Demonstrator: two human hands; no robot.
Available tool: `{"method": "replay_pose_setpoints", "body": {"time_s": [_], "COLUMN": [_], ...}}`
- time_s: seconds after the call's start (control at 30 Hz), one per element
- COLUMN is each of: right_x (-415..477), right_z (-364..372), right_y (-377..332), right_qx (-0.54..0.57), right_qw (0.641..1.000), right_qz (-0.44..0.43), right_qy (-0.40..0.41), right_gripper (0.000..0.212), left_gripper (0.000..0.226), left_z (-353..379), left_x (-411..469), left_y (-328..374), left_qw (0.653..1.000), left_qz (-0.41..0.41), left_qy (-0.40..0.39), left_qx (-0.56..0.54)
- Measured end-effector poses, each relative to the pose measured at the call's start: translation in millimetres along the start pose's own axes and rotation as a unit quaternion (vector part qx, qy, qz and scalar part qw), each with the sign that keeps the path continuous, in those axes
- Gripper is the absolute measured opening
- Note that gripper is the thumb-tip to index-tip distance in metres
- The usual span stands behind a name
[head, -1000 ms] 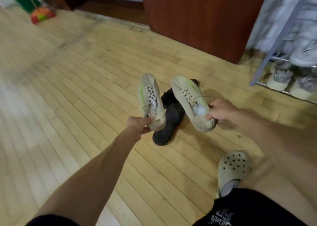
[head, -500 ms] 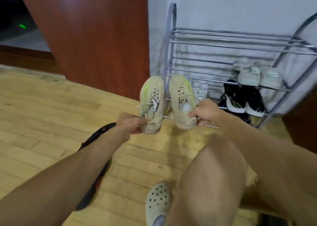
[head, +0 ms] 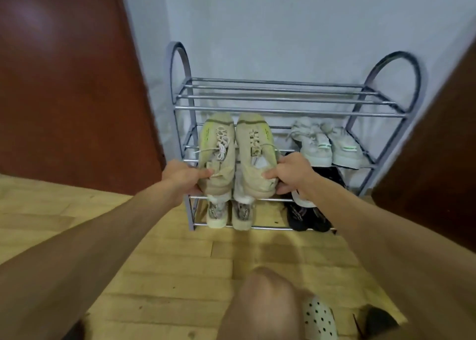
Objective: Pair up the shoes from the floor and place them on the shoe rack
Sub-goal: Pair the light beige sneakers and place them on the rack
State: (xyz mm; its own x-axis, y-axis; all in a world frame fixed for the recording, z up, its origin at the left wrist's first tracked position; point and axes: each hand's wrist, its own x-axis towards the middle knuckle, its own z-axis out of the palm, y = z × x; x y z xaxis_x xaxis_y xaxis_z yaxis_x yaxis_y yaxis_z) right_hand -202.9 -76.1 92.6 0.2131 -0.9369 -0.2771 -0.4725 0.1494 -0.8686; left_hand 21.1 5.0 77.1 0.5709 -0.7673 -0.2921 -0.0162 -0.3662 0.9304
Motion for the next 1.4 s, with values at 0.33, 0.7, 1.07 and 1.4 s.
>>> {"method": "replay_pose_setpoints", "body": {"time_s": [0.33, 0.7, 1.07, 1.4], "right_x": [108, 121, 41, -85], "right_z": [0, 16, 21, 122], "right_y": [-11, -10, -38, -47], "right_qx": [0.05, -0.045, -0.208, -0.385], "right_qw": [0.999, 0.999, 0.975, 0.894], "right_qz": [-0.007, 0.003, -0.077, -0.161], "right_qy": [0.017, 0.028, 0.023, -0.16], "right_gripper": [0.013, 0.027, 0.032, 0.033], "left_gripper": [0.038, 0.015, 0.034, 0.006], "left_z": [47, 59, 24, -91], "left_x": [98, 113, 52, -61], "left_y": [37, 28, 34, -12], "left_qw": [0.999, 0.998, 0.988, 0.979], "left_qz": [-0.007, 0.015, 0.049, 0.086], "left_qy": [-0.019, -0.052, -0.082, -0.092], "left_qx": [-0.024, 0.04, 0.125, 0.159]}}
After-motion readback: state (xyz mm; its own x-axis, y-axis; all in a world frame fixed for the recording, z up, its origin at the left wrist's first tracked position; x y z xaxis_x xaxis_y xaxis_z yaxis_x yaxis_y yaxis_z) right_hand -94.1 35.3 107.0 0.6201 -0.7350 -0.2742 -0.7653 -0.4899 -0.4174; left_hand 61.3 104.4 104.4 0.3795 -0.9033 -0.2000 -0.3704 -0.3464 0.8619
